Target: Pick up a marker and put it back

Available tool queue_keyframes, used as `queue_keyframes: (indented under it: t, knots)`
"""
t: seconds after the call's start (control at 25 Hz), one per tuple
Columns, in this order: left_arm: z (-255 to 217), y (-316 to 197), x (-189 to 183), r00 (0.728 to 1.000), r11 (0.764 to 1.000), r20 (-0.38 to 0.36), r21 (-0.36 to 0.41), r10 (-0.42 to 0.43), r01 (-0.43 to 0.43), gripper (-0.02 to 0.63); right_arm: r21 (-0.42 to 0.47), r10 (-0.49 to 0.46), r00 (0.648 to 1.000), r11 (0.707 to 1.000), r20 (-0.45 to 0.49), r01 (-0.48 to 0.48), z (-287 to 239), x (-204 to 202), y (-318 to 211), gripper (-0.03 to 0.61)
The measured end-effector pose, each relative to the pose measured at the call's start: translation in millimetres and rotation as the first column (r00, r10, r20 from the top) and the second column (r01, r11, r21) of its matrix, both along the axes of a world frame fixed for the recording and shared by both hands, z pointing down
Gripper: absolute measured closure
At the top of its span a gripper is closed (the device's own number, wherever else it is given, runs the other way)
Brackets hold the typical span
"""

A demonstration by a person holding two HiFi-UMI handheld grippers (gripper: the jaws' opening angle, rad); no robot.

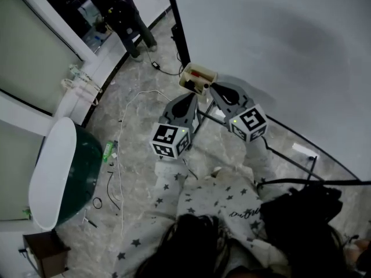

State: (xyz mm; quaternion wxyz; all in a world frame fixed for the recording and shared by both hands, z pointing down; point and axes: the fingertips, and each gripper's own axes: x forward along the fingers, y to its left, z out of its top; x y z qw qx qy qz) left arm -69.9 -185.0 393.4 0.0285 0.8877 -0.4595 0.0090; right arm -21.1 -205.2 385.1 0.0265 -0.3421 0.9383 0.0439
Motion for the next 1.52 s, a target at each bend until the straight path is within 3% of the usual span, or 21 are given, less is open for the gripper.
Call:
queue_keyframes:
  t: [0.04,0.12,0.16,0.6,0.8,0.84,1.52]
  knots:
    - [-5,-19,1,1.000,1.000,-0.005,-0.007,-0.007,0.007,0.612,-0.007,-0.012,1.000,1.000,0.010,0.012,-6,1,-19,0.569]
    - [-6,-42,0,1.000,1.000,-0.013,-0.016,-0.020,0.020,0.612,-0.039,-0.039,0.998,0.998,0.049,0.041,-7,-1,-41,0.451]
    - [-1,-43,-2,1.000,1.000,-0.015,-0.020,-0.022,0.022,0.612,-0.054,-0.047,0.997,0.997,0.063,0.050,-1,-4,-42,0.443]
    - [25,-59,-9,0.999,0.998,-0.026,-0.058,0.027,-0.028,0.612,-0.142,-0.040,0.999,0.989,0.020,0.042,40,-36,-60,0.443]
    - [32,-60,-7,0.999,0.997,-0.032,-0.066,0.042,-0.044,0.612,-0.118,-0.017,1.000,0.993,-0.023,0.015,43,-37,-62,0.451]
    - [33,-61,-6,0.999,0.997,-0.032,-0.069,0.043,-0.045,0.612,-0.116,-0.013,1.000,0.993,-0.028,0.010,43,-37,-63,0.494]
    - [22,-62,-4,0.997,0.996,-0.026,-0.065,0.066,-0.068,0.612,-0.137,-0.024,0.999,0.990,-0.026,0.020,24,-33,-65,0.495]
